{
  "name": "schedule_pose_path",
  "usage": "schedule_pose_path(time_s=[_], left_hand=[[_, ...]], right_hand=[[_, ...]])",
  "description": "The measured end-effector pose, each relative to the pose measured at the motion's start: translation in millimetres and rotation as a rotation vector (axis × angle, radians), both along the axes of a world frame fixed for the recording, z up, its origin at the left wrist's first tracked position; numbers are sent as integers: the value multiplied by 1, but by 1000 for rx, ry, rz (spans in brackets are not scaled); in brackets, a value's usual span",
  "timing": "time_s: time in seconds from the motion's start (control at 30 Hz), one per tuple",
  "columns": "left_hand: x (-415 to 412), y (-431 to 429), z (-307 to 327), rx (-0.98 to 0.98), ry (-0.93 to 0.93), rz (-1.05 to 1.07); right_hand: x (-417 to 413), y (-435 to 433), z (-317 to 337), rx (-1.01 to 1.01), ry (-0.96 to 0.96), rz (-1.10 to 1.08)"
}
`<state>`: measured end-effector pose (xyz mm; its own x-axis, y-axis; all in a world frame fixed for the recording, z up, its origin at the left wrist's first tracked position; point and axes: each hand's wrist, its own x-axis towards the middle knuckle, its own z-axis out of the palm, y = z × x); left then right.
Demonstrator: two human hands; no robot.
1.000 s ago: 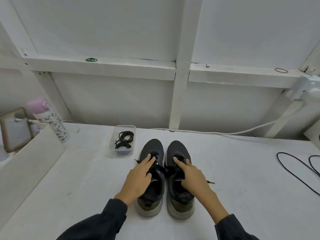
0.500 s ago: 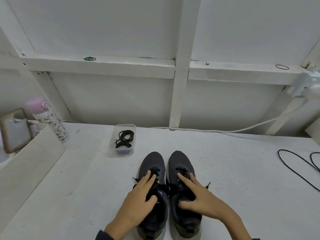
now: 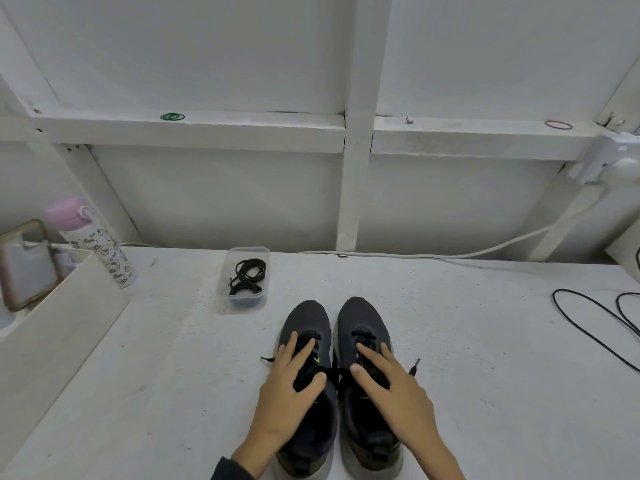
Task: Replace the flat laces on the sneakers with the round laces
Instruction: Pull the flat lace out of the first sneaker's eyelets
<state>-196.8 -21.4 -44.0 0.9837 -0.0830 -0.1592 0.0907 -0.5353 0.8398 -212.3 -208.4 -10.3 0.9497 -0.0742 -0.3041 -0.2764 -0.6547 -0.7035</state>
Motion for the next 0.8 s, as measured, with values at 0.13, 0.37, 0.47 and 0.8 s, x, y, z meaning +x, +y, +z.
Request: schedule_pose_path(time_s=[0.13,0.37,0.47,0.8], left_hand=[[-5,-1,-2,6,4,-7],[-7,1,-2,26,26,-33],[-4,6,-1,12,48,-69],[43,65,-17,154,-195,215]], right_hand=[[-5,1,2,-30,2,-5],[-8,1,6,-78,11,51],[2,-7,18,-186,82,175],[135,32,60,-175,-143,395]])
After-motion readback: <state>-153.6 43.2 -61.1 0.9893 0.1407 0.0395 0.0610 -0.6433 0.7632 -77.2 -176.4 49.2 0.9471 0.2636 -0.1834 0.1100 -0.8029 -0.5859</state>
